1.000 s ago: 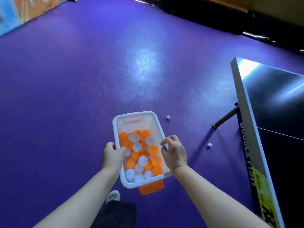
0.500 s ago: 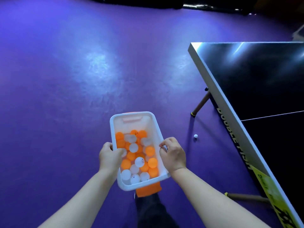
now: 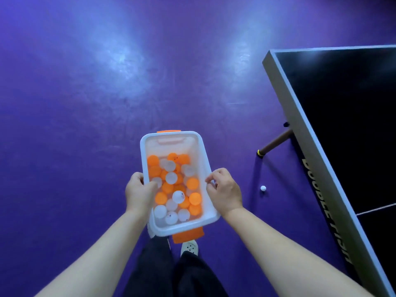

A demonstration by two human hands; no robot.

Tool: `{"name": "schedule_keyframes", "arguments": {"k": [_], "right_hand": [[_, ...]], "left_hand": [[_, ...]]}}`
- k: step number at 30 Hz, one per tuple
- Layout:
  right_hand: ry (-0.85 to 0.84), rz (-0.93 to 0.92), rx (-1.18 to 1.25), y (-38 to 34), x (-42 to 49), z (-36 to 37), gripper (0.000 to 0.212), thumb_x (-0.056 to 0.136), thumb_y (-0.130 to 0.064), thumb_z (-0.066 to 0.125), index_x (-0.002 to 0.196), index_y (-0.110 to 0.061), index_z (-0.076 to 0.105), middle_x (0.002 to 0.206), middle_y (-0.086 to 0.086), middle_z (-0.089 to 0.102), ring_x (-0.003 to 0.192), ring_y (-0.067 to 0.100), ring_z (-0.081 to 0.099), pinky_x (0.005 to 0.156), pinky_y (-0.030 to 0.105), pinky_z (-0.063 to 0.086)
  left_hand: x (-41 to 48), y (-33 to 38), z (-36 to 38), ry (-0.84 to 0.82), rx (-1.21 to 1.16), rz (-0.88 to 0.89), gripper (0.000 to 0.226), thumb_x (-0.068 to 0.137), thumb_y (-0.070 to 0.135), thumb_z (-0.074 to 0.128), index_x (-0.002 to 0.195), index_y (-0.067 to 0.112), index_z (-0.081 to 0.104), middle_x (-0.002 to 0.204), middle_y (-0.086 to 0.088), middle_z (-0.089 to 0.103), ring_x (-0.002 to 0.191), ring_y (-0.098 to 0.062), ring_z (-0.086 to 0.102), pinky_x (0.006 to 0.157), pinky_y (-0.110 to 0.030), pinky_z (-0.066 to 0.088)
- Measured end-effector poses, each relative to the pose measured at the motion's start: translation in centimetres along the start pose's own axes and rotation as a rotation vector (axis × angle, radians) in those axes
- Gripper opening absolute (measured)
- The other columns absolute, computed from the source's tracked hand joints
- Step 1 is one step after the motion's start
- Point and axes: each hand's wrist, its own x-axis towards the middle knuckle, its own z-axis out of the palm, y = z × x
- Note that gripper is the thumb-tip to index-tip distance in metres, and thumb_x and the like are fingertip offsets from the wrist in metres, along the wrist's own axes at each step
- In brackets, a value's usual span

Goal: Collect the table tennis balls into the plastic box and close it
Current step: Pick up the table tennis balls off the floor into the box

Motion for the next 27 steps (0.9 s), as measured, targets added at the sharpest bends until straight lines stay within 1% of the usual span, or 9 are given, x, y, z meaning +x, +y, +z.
{"name": "schedule_keyframes", "arguments": {"k": [4, 7, 9, 11, 14, 18, 21, 24, 27], "right_hand": [[-0.009, 0.079, -0.011, 0.5, 6.2, 3.2, 0.013, 0.085, -0.011, 0.053, 0.089, -0.017, 0.064, 0.100, -0.001, 0.058, 0.077, 0.024, 0.060, 0.059, 0.027, 0.039], [-0.049, 0.118, 0.011, 1.9, 10.6, 6.7, 0.024, 0.086, -0.012, 0.053, 0.108, -0.018, 0.061, 0.110, -0.002, 0.058, 0.087, 0.025, 0.060, 0.066, 0.033, 0.047], [-0.111, 0.142, 0.016, 3.3, 13.3, 9.2, 0.033, 0.085, -0.014, 0.052, 0.118, -0.021, 0.054, 0.116, -0.003, 0.057, 0.093, 0.024, 0.058, 0.072, 0.036, 0.049], [-0.175, 0.170, 0.026, 5.3, 15.9, 12.1, 0.035, 0.085, -0.016, 0.050, 0.119, -0.025, 0.048, 0.115, -0.006, 0.055, 0.091, 0.022, 0.057, 0.071, 0.035, 0.047], [-0.259, 0.196, 0.043, 9.0, 19.5, 17.4, 0.039, 0.086, -0.017, 0.049, 0.123, -0.027, 0.045, 0.117, -0.009, 0.053, 0.091, 0.019, 0.056, 0.068, 0.032, 0.043], [-0.358, 0.197, 0.054, 14.7, 23.9, 25.8, 0.036, 0.089, -0.018, 0.046, 0.122, -0.029, 0.043, 0.118, -0.010, 0.051, 0.092, 0.019, 0.056, 0.074, 0.036, 0.048], [-0.395, 0.212, 0.103, 18.8, 26.7, 31.1, 0.031, 0.093, -0.027, 0.042, 0.124, -0.028, 0.043, 0.115, -0.011, 0.054, 0.097, 0.018, 0.056, 0.077, 0.036, 0.045], [-0.366, 0.213, 0.128, 23.5, 29.1, 35.8, 0.032, 0.097, -0.035, 0.033, 0.125, -0.026, 0.044, 0.103, -0.009, 0.059, 0.096, 0.021, 0.058, 0.079, 0.037, 0.046], [-0.304, 0.259, 0.150, 28.5, 31.1, 40.5, 0.027, 0.098, -0.039, 0.030, 0.112, -0.025, 0.048, 0.098, -0.007, 0.063, 0.092, 0.024, 0.062, 0.078, 0.041, 0.049]], "left_hand": [[7.2, 0.9, 2.2, -0.050, 0.026, -0.030, 0.012, 0.077, -0.002, 0.053, 0.077, 0.008, 0.048, 0.069, -0.004, 0.053, 0.058, -0.016, 0.048, 0.048, -0.027, 0.039], [13.0, -0.5, 4.4, -0.056, 0.053, -0.050, 0.010, 0.076, -0.001, 0.054, 0.078, 0.007, 0.049, 0.071, -0.004, 0.053, 0.060, -0.017, 0.049, 0.050, -0.029, 0.040], [16.6, -2.1, 5.9, -0.055, 0.071, -0.064, 0.009, 0.077, 0.001, 0.056, 0.078, 0.006, 0.049, 0.072, -0.006, 0.054, 0.062, -0.019, 0.049, 0.052, -0.031, 0.041], [20.0, -4.4, 7.5, -0.047, 0.095, -0.072, 0.011, 0.079, 0.005, 0.060, 0.079, 0.005, 0.049, 0.073, -0.007, 0.055, 0.064, -0.019, 0.050, 0.053, -0.032, 0.042], [24.8, -8.9, 10.4, -0.017, 0.125, -0.071, 0.020, 0.081, 0.016, 0.065, 0.079, 0.004, 0.049, 0.075, -0.009, 0.056, 0.065, -0.020, 0.051, 0.055, -0.035, 0.043], [30.9, -16.3, 14.7, 0.084, 0.142, -0.076, 0.019, 0.082, 0.014, 0.064, 0.080, 0.002, 0.048, 0.077, -0.010, 0.055, 0.066, -0.020, 0.048, 0.056, -0.036, 0.041], [34.9, -21.8, 17.4, 0.131, 0.147, -0.092, 0.014, 0.082, 0.011, 0.061, 0.081, 0.003, 0.049, 0.080, -0.012, 0.056, 0.068, -0.022, 0.049, 0.059, -0.038, 0.042], [38.9, -26.1, 20.0, 0.150, 0.162, -0.088, 0.008, 0.080, 0.005, 0.056, 0.084, 0.001, 0.049, 0.082, -0.012, 0.054, 0.070, -0.023, 0.048, 0.057, -0.035, 0.040], [42.7, -29.6, 22.0, 0.156, 0.161, -0.054, 0.013, 0.078, 0.004, 0.055, 0.087, -0.002, 0.048, 0.085, -0.013, 0.053, 0.071, -0.024, 0.047, 0.060, -0.039, 0.041]]}}
